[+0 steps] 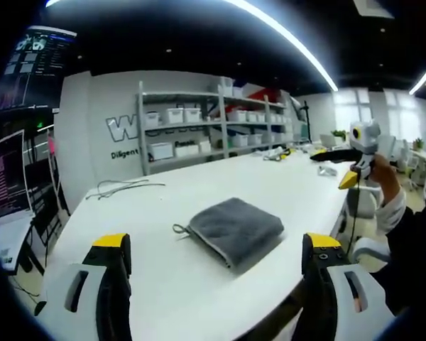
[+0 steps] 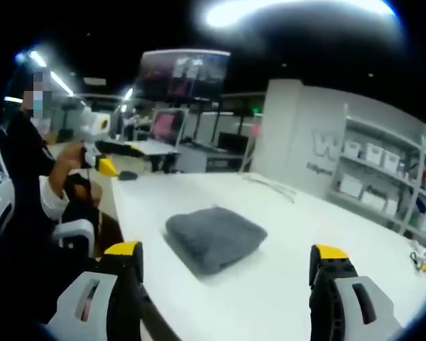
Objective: Open the folded towel by lifting each exposed corner and separating the folded layers until the towel lies flat within the target outline without major curled edges
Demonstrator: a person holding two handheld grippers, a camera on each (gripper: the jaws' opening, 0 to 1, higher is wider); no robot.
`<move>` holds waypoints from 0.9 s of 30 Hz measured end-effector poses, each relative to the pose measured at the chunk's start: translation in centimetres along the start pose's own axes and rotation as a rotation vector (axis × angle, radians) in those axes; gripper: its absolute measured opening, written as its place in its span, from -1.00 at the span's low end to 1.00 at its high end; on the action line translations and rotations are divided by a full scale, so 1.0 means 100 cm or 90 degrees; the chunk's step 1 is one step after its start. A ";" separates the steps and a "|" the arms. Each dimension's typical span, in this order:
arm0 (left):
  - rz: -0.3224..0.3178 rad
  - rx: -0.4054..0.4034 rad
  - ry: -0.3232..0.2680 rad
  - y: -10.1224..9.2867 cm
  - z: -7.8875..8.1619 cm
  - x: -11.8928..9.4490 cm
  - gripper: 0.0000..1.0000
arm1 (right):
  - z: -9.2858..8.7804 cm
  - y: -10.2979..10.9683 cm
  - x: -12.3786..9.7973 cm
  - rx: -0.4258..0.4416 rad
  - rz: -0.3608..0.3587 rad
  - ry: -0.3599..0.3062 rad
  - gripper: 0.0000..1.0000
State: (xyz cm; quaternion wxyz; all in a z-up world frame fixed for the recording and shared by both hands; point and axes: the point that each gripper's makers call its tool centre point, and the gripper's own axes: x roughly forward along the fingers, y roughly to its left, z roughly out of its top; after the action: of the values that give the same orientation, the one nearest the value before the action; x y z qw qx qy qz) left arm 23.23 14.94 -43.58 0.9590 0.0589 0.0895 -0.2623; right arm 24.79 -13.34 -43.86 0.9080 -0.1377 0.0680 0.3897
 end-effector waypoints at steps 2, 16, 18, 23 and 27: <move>-0.005 -0.003 -0.004 -0.002 0.001 0.000 0.95 | 0.000 0.000 0.000 0.000 0.000 0.000 0.97; 0.006 -0.001 -0.010 0.001 0.000 0.000 0.93 | 0.004 0.001 0.001 -0.003 -0.003 -0.019 0.94; 0.007 0.002 -0.011 0.000 0.001 0.000 0.94 | 0.003 0.001 0.002 -0.004 -0.001 -0.018 0.94; -0.003 -0.002 -0.003 -0.001 -0.002 0.002 0.94 | 0.003 0.003 0.004 -0.004 0.003 -0.017 0.96; -0.004 -0.003 0.000 -0.001 -0.004 0.004 0.95 | 0.003 0.004 0.006 -0.005 0.007 -0.016 0.98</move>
State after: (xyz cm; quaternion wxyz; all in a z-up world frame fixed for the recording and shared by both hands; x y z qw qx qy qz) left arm 23.45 14.78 -44.02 0.9582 0.0563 0.0904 -0.2655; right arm 24.86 -12.58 -43.82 0.9060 -0.1359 0.0557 0.3969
